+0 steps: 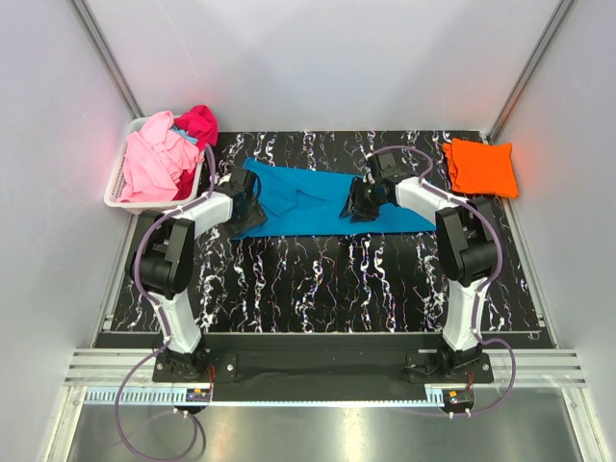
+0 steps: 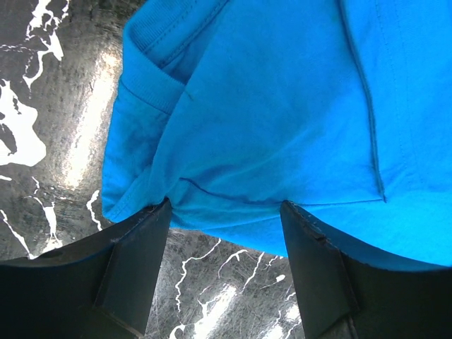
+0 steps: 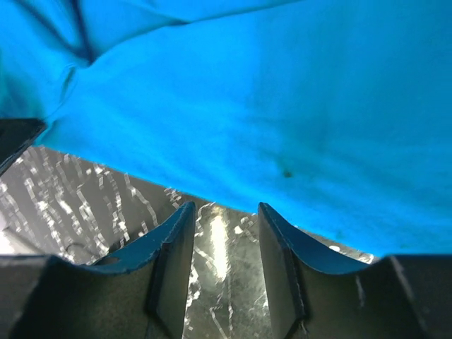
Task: Fold and stack the t-shirts
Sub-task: Fold the tshirt
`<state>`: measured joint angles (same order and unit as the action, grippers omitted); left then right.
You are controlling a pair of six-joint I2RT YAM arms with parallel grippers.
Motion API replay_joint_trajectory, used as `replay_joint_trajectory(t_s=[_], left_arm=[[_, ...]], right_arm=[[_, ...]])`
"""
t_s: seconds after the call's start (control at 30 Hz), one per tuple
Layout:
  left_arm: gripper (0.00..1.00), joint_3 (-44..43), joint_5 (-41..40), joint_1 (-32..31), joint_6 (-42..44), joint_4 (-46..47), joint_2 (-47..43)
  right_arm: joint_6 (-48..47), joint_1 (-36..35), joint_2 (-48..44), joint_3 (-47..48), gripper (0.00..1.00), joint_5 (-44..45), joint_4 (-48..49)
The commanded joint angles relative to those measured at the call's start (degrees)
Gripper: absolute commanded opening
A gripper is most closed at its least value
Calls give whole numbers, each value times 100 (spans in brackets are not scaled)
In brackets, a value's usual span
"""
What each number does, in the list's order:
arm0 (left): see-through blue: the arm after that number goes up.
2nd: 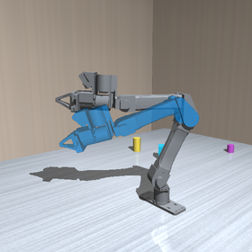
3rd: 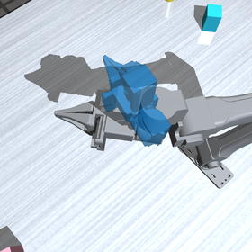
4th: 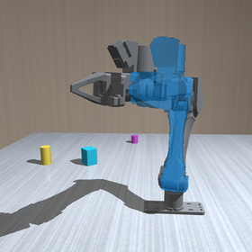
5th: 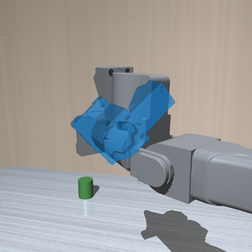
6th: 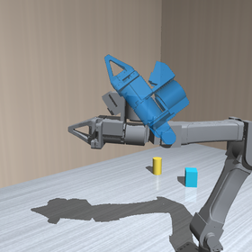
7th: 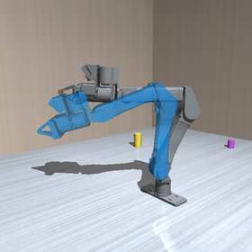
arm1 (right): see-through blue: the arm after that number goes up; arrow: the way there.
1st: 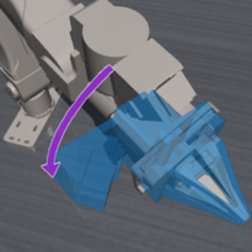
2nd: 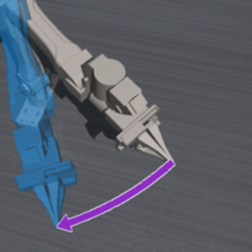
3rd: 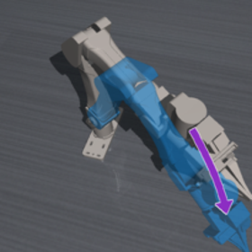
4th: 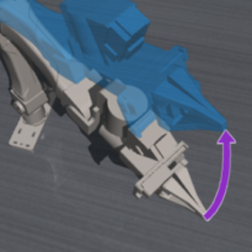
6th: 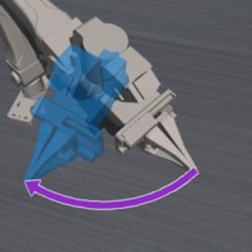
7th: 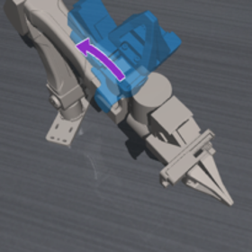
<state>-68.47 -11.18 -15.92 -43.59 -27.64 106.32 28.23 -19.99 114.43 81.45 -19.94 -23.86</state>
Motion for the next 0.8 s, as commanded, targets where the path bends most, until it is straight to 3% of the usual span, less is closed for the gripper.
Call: replay_joint_trajectory(t_s=[0.0,0.17,0.47,0.77], left_arm=[[71,-26,-244,10,-9,-312,170],[71,44,-227,10,-9,-356,90],[71,518,-227,10,-105,-374,-313],[72,1862,-262,-60,-579,-365,-1375]], right_arm=[[-72,-23,245,196,47,280,-75],[95,-31,466,3,46,438,-312],[236,-31,-8,-700,45,1009,-945],[420,-31,-773,-1930,43,1291,-1016]])
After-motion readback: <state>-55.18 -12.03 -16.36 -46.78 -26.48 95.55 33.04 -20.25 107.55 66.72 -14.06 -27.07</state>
